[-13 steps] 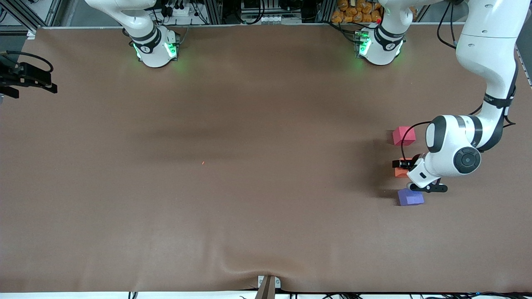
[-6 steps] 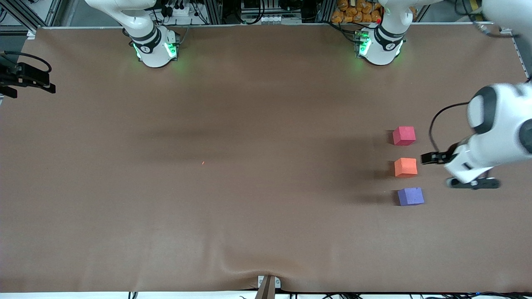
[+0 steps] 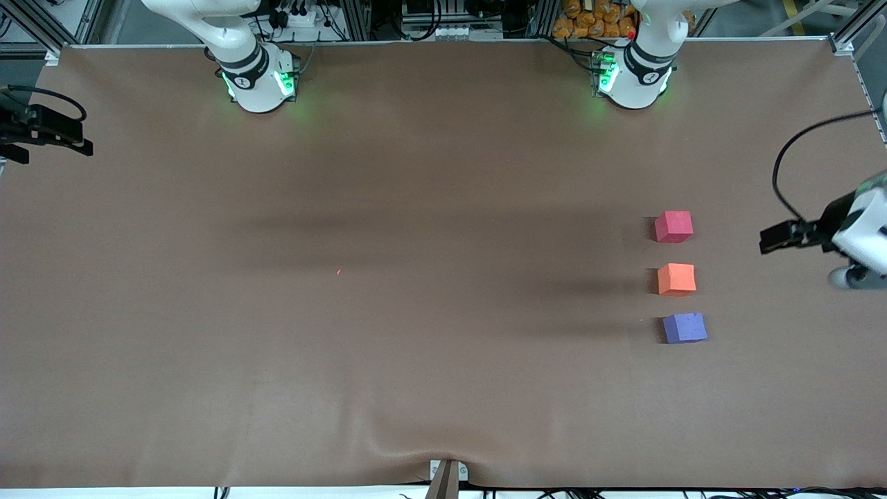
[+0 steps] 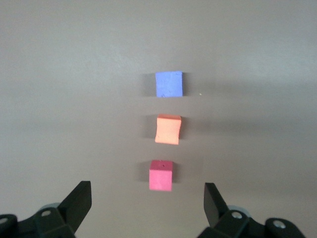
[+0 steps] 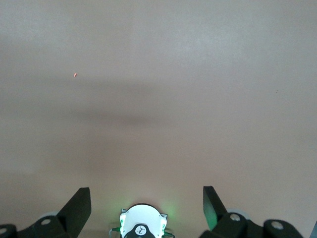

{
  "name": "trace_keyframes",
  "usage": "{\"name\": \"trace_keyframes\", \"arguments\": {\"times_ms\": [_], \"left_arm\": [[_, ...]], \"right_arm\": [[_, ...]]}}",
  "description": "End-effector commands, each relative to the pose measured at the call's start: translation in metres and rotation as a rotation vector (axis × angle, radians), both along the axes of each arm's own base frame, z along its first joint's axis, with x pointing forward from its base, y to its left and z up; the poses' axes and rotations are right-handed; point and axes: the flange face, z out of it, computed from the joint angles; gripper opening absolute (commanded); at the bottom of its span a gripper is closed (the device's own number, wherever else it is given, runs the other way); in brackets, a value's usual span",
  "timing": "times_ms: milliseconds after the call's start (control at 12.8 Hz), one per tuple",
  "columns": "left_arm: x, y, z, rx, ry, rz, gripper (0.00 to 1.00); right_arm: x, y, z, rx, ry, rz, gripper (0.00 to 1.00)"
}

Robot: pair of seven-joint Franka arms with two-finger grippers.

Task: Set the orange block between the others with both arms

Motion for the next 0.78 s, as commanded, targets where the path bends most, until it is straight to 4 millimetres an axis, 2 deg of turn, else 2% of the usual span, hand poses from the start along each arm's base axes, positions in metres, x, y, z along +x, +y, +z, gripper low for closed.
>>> {"name": "trace_keyframes", "arguments": {"times_ms": [0, 311, 701], "left_arm": [[-0.028, -0.001, 0.034, -0.016, -0.011, 0.018, 1.00], [-0.070, -0.014, 0.048, -0.048, -0.003, 0.105, 1.00], [-0.082, -0.017, 0.065, -0.036, -0.011, 0.083, 1.00]], "right_arm": [[-0.004, 0.000, 0.006, -0.013, -0.007, 0.008, 1.00], [-0.004, 0.000, 0.006, -0.013, -0.009, 0.008, 1.00], [-0.004, -0.001, 0.005, -0.015, -0.007, 0.007, 1.00]]}}
